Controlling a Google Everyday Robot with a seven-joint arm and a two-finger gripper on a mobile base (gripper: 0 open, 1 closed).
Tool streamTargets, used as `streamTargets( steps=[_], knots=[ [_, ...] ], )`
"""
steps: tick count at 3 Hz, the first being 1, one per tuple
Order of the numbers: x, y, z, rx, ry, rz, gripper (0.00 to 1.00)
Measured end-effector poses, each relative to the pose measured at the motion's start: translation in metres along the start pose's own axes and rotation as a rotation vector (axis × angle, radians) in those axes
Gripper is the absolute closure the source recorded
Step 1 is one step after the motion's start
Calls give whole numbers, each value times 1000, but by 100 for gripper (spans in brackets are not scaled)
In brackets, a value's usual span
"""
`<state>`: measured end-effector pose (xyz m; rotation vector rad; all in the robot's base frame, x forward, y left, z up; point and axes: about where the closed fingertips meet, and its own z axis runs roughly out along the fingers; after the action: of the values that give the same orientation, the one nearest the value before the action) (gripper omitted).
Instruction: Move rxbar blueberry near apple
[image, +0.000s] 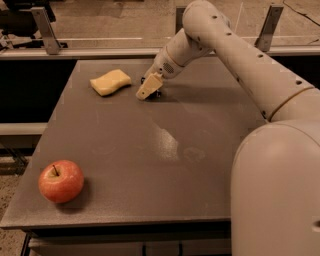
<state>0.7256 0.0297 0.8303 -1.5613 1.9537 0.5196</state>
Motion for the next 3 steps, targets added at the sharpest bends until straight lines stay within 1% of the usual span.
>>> streamTargets(
  steps=[1,2,3],
  knots=[
    [-12,12,-13,-11,-36,-45,87],
    [-28,30,-35,-19,-109,-105,100],
    [-44,61,-62,-33,-182,-166,100]
  ],
)
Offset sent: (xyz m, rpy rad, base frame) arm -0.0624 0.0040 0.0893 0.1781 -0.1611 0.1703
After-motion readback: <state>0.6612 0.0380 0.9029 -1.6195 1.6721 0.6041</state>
